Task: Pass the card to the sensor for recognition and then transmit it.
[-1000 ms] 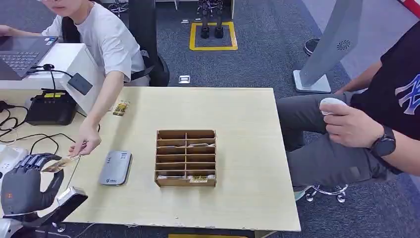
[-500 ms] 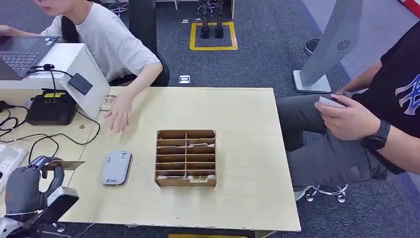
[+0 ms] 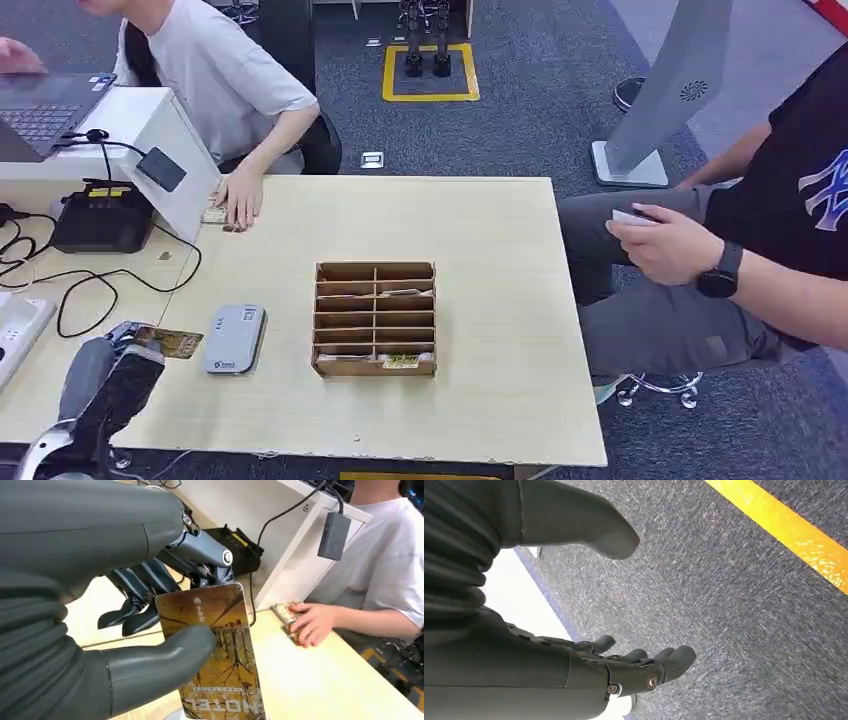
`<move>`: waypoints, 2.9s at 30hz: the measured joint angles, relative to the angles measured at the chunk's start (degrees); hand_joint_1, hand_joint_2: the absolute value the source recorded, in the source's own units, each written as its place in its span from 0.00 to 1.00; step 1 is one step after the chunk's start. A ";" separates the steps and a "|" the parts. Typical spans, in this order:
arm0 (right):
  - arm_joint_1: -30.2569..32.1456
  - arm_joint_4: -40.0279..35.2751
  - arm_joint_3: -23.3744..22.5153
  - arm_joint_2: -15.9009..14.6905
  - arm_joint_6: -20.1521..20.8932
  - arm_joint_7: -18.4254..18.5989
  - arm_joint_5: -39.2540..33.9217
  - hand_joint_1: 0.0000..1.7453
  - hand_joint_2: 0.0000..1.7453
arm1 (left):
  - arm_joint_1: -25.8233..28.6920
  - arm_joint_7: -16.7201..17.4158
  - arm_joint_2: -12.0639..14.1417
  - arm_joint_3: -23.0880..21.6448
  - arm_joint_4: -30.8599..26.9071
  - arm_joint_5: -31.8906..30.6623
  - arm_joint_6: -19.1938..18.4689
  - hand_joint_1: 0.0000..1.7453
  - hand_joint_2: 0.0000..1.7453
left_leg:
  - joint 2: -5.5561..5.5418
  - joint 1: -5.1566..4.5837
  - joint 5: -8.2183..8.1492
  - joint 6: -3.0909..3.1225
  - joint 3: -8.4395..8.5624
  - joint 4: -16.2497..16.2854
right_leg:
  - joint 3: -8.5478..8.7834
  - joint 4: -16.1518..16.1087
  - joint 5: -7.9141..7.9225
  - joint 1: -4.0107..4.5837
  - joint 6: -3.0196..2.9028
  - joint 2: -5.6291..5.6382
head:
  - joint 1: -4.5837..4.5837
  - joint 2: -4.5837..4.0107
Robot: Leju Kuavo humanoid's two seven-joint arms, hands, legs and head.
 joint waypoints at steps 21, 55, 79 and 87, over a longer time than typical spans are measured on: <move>-0.60 -0.48 0.00 0.07 0.77 0.59 1.12 0.00 1.00 | -0.99 1.75 -2.93 -1.99 4.42 -2.84 2.16 1.00 1.00 | 0.00 0.00 0.00 0.00 0.00 0.00 | 0.00 0.00 0.00 0.00 0.00 -0.01 | -0.02 0.02; -1.17 -0.70 0.00 0.44 1.27 1.53 3.78 0.00 1.00 | -9.18 2.51 -5.81 -2.64 17.54 -1.42 9.68 1.00 1.00 | -0.01 0.00 0.01 -0.01 -0.01 0.00 | 0.00 0.00 0.01 0.00 0.00 -0.01 | -0.02 0.02; -1.22 -0.77 0.00 0.48 0.98 1.86 4.66 0.00 1.00 | -11.87 2.82 -7.69 -2.91 22.75 -3.39 10.08 1.00 1.00 | 0.00 -0.01 0.01 -0.01 0.00 0.01 | 0.00 0.00 0.01 0.00 0.00 -0.01 | 0.00 0.00; -1.52 -0.85 0.00 0.50 1.01 1.68 5.16 0.00 1.00 | -13.05 4.04 -8.06 -5.03 24.87 -8.64 12.44 1.00 1.00 | -0.01 -0.01 0.01 -0.01 0.01 0.01 | 0.01 0.00 0.01 0.00 0.00 -0.01 | 0.00 0.00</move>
